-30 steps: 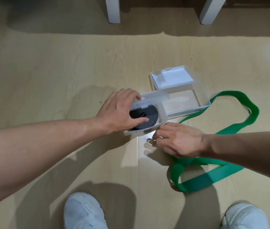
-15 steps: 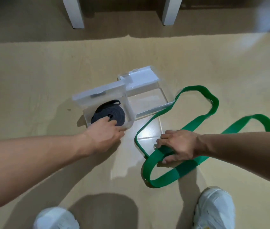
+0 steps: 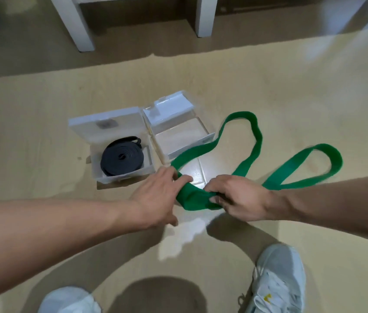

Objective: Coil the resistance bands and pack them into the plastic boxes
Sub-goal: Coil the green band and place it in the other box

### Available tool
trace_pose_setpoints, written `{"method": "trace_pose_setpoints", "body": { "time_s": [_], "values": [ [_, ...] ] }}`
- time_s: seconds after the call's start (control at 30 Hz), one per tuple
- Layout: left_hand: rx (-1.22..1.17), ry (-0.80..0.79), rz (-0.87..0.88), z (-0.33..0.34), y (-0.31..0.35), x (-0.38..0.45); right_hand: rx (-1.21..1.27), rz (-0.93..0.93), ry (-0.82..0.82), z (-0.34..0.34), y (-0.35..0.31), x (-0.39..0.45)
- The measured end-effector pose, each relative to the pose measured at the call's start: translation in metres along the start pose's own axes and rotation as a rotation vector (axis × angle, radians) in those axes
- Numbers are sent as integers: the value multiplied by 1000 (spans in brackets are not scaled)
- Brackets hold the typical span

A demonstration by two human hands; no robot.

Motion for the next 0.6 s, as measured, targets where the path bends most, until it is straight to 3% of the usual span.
{"method": "trace_pose_setpoints", "body": {
  "time_s": [0.1,0.2,0.33,0.47,0.6],
  "values": [
    [-151,260,126,-40,13,-11,90,-68,60,-24,-32,-25],
    [-485,278,140,-82,19,-32,228,-17,221,-57,-52,-46],
    [-639,321,18,-138,19,-63,394,209,439,-96,-66,-65],
    [-864,267,-96,-171,23,-100,498,120,270,-114,-109,-78],
    [-1002,208,-143,-181,35,-140,244,129,261,-115,-162,-88]
  ]
}}
Point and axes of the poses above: each hand's wrist, its own x-axis towards the middle knuckle, its own z-axis out of the palm, y = z × x, the point moved 6 cm from there along x, towards the middle knuckle, and after that the axes turned 8 degrees about x, right-handed, at the moved point
